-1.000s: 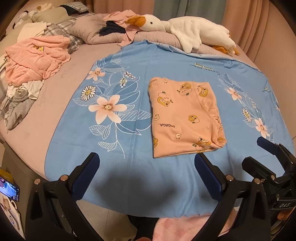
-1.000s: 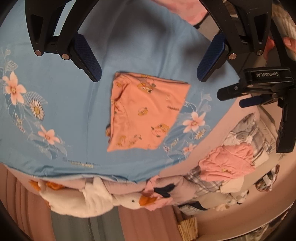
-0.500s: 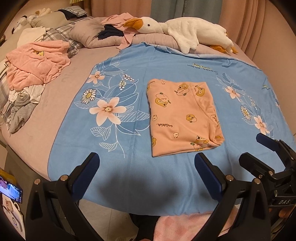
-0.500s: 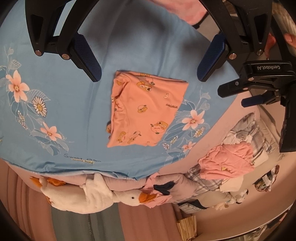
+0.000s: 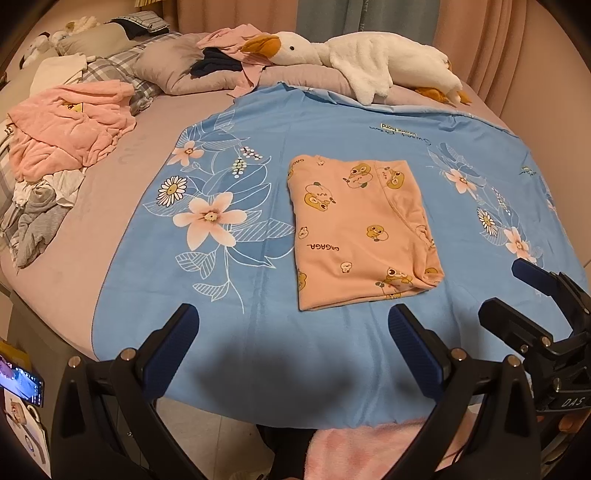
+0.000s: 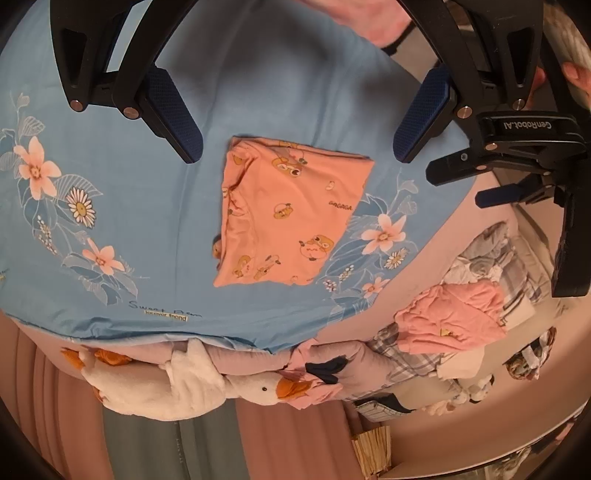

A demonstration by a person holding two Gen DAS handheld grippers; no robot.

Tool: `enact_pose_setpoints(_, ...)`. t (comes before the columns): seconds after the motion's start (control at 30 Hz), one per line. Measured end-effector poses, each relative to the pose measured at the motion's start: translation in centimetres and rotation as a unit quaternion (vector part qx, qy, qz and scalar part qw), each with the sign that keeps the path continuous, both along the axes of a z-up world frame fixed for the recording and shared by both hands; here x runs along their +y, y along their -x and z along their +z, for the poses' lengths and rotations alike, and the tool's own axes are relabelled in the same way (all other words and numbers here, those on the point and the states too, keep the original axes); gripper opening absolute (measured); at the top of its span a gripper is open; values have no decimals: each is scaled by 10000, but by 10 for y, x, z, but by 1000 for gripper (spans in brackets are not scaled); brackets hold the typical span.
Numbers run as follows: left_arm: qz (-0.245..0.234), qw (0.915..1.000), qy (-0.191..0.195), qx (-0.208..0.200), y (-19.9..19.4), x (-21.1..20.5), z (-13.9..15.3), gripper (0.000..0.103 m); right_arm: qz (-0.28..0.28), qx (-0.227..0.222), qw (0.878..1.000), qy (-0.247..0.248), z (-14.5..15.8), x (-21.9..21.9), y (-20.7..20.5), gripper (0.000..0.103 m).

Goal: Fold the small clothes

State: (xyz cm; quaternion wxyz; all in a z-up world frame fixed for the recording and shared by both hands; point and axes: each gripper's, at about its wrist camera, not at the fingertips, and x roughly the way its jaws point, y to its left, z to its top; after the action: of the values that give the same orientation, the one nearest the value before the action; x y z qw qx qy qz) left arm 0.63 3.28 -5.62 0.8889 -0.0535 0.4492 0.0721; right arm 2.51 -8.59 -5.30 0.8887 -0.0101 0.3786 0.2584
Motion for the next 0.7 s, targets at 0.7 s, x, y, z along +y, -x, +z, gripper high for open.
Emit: enact_pose_setpoints(0.7, -111, 9999, 16, 31, -2, -2, -2, 102, 4, 4, 10000, 1, 0, 0, -1, 102)
